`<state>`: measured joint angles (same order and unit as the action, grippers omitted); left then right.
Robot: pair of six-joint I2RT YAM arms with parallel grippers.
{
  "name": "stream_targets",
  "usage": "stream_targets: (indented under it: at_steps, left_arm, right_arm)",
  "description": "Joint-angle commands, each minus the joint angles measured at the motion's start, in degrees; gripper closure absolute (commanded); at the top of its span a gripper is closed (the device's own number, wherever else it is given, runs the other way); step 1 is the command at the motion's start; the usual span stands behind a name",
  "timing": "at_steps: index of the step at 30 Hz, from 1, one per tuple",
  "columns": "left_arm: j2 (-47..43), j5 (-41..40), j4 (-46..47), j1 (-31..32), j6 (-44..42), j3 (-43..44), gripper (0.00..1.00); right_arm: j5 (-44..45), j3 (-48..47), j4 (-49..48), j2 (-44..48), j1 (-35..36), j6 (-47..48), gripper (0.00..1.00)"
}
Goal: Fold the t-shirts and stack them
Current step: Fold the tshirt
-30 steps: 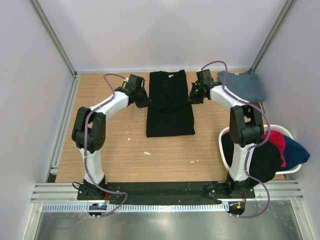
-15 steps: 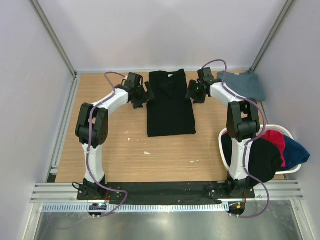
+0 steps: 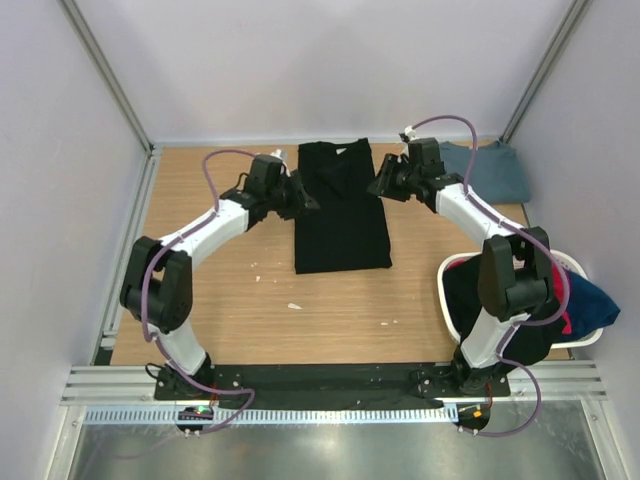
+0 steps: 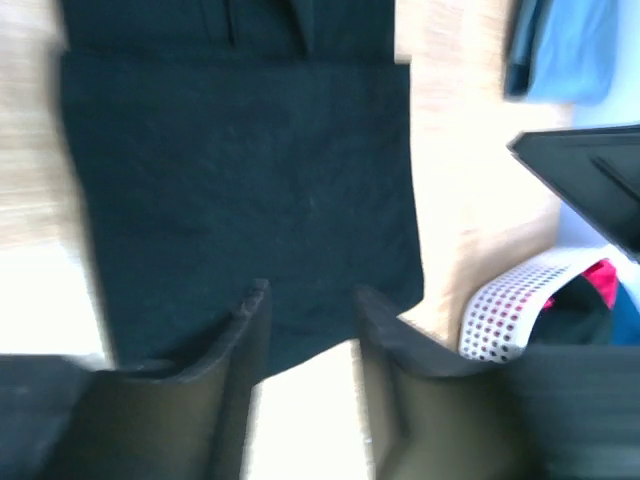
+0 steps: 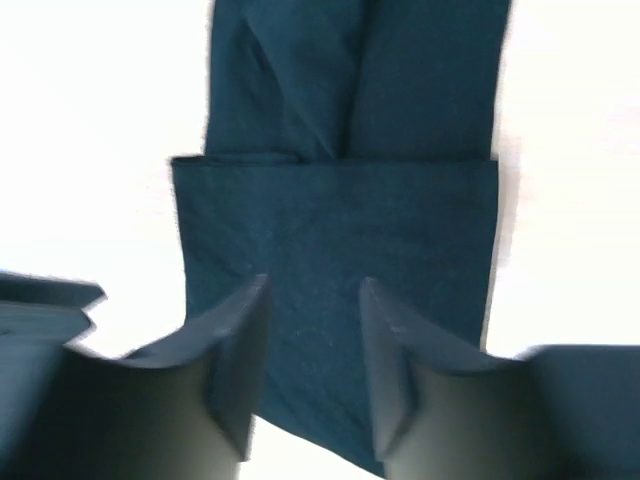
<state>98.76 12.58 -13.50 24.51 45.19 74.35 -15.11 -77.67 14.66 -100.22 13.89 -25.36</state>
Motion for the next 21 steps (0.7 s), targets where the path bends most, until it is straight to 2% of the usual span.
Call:
stream_targets:
  at_steps: [1, 2, 5, 10, 14, 18, 21]
  left_arm:
    - [2.9, 0.9, 6.6, 1.4, 2.8, -2.7, 0.65]
    - [4.2, 0.8, 7.3, 1.6, 3.6, -3.7, 0.76]
    - [5.3, 0.3, 7.8, 2.2, 4.4, -6.6, 0.85]
    - [6.4, -1.9, 8.0, 3.1, 5.4, -11.1, 0.87]
    - [6.2, -3.2, 7.8, 3.1, 5.4, -13.3, 0.88]
    - [4.6, -0.9, 6.4, 3.2, 3.5, -11.8, 0.87]
    - [0.4, -0.9, 1.4, 4.0, 0.6, -9.6, 0.8]
  right_arm:
    - [1.9, 5.1, -4.1, -1.9, 0.3, -1.5, 0.59]
    - [2.0, 5.9, -3.8, -2.1, 0.3, -1.6, 0.61]
    - [2.1, 10.1, -5.0, -2.0, 0.4, -1.3, 0.66]
    - [3.5, 15.1, -6.5, -2.2, 0.7, -0.7, 0.66]
    - [2.6, 15.1, -5.2, -3.7, 1.2, 0.2, 0.67]
    - [2.3, 13.1, -1.0, -0.7, 1.4, 0.9, 0.66]
    - [2.3, 10.4, 4.7, 4.5, 1.5, 2.0, 0.53]
